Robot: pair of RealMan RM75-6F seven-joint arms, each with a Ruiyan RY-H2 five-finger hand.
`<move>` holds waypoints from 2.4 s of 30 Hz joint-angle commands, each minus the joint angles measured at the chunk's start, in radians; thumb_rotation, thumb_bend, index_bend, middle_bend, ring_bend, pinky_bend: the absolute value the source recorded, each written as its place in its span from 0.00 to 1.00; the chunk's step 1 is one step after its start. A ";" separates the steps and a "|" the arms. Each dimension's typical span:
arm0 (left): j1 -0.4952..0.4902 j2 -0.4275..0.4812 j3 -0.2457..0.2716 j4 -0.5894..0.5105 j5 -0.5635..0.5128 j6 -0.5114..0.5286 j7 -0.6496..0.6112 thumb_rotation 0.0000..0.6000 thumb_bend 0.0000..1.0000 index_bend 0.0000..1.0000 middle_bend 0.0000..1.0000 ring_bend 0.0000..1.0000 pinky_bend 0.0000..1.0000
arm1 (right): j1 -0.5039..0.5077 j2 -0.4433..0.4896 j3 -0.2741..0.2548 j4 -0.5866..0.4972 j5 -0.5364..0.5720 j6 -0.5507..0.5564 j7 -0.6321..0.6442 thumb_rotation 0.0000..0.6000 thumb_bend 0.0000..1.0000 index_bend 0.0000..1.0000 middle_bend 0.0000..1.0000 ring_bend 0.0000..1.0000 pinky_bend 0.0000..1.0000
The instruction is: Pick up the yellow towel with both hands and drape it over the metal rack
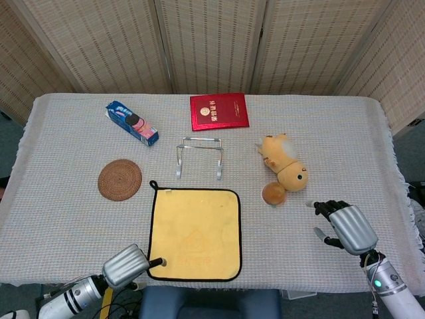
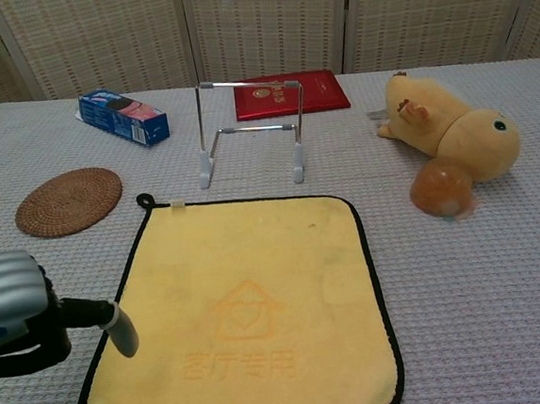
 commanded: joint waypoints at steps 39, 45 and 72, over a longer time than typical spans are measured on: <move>-0.027 -0.183 -0.001 0.102 -0.198 -0.024 0.083 1.00 0.26 0.49 0.99 0.91 1.00 | -0.022 -0.002 -0.011 0.027 0.021 0.035 0.033 1.00 0.33 0.26 0.45 0.45 0.46; -0.030 -0.184 -0.001 0.098 -0.214 -0.037 0.140 1.00 0.29 0.47 0.99 0.91 1.00 | -0.021 -0.004 -0.012 0.030 0.021 0.034 0.035 1.00 0.33 0.26 0.45 0.45 0.46; -0.013 -0.165 0.020 0.018 -0.244 -0.008 0.220 1.00 0.47 0.63 1.00 0.92 1.00 | 0.038 -0.082 -0.076 0.064 -0.154 -0.008 0.024 1.00 0.33 0.30 0.52 0.52 0.46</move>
